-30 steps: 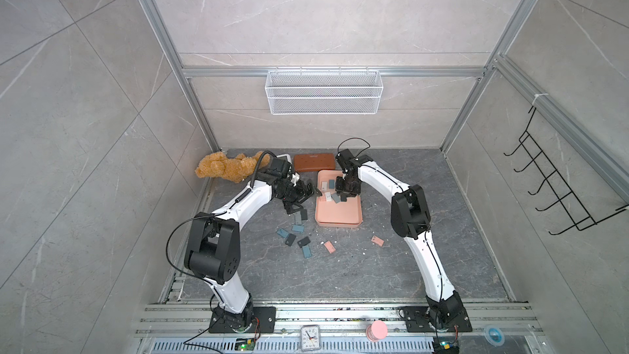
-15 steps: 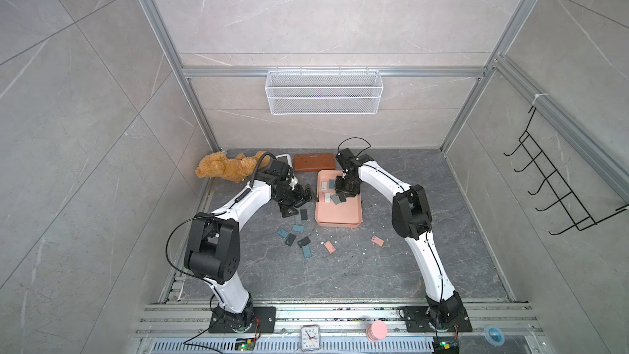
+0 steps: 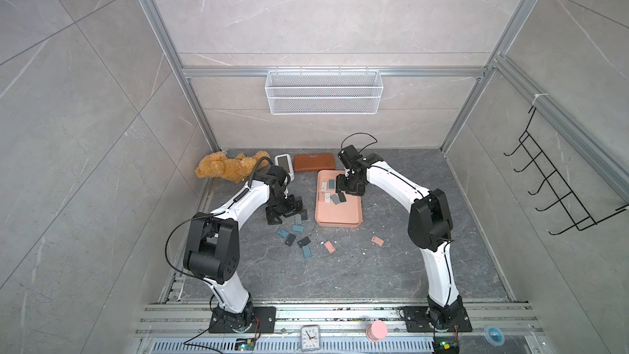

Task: Put the eraser in the storage box
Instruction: Pick up the eraser from the center of the board.

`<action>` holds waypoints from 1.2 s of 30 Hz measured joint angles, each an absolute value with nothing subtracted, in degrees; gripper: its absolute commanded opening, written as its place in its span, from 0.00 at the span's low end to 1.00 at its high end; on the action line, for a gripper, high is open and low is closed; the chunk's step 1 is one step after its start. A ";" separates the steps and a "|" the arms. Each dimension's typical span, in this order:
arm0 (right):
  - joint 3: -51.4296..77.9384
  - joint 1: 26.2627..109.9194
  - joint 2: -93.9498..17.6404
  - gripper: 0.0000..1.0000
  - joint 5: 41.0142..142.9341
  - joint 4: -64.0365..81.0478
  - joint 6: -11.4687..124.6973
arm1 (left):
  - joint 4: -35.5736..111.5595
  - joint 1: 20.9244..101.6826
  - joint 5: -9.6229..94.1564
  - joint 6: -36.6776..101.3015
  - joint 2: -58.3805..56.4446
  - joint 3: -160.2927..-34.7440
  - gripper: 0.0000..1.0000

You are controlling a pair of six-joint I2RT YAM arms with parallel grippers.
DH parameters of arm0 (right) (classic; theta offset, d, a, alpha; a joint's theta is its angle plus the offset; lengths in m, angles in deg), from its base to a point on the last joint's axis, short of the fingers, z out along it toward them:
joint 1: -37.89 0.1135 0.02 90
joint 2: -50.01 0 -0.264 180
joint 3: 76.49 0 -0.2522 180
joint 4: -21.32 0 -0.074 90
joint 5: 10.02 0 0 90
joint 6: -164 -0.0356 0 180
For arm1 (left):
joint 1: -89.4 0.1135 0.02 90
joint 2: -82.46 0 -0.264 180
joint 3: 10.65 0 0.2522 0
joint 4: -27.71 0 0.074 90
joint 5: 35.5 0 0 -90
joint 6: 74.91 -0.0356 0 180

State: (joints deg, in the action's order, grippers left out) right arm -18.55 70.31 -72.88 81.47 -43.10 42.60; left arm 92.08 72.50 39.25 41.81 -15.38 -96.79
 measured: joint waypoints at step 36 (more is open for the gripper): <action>5.24 84.65 -58.72 1.00 76.27 -27.51 41.60 | 84.78 78.20 36.45 50.12 -22.62 -91.09 0.78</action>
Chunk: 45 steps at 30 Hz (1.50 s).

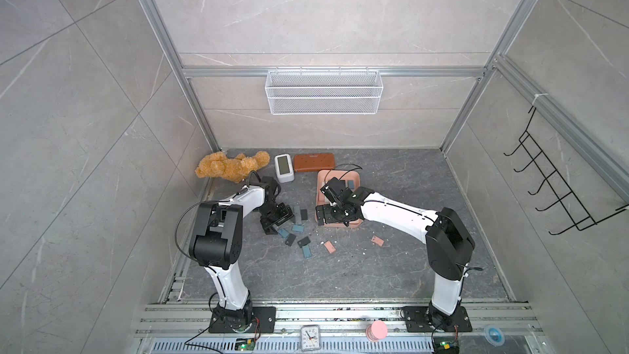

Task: Put the eraser in the storage box
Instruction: Pick up the eraser from the center of the board.

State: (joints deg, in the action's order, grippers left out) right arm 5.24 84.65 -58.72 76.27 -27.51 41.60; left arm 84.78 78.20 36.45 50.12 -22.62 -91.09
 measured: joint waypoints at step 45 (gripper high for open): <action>20.25 84.65 -48.29 1.00 74.94 -20.85 40.48 | 88.81 71.34 49.98 44.72 -22.29 -90.13 0.31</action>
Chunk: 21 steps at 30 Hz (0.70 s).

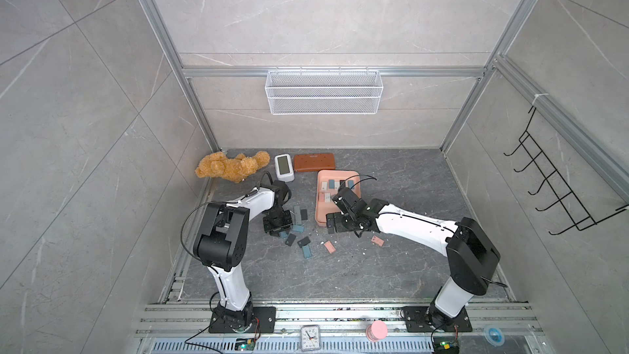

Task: Put the eraser in the storage box
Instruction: Pick up the eraser from the center of the board.

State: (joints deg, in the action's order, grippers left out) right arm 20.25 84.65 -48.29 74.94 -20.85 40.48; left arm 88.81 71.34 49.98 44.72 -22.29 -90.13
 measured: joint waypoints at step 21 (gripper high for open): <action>15.57 79.93 -44.75 1.00 75.33 -28.17 38.23 | 88.63 70.62 51.14 44.59 -16.56 -96.68 0.19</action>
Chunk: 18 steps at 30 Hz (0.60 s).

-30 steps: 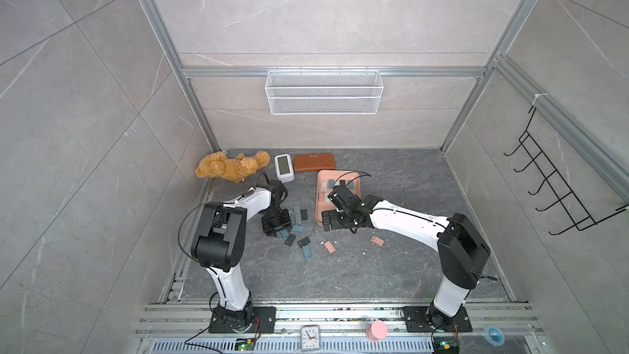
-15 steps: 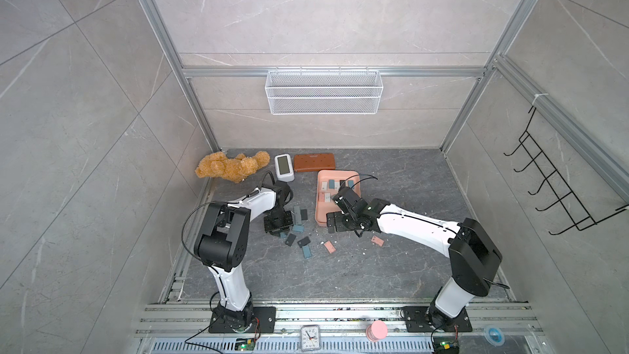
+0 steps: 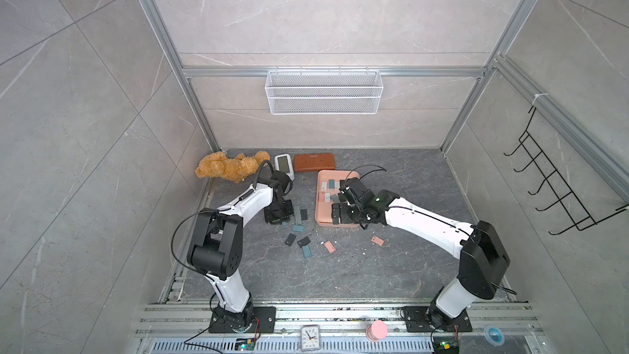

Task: Put the eraser in the storage box
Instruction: Pick up the eraser from the center of the board.

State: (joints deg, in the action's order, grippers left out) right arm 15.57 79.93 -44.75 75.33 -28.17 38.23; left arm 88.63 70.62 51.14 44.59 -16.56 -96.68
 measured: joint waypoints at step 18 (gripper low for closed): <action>12.51 63.01 -43.44 1.00 84.60 -36.80 33.66 | 87.15 60.89 47.84 52.89 -28.19 -121.82 0.19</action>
State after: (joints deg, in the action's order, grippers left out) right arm 12.51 63.01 -43.44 84.60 -36.80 33.66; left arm 87.15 60.89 47.84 52.89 -28.19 -121.82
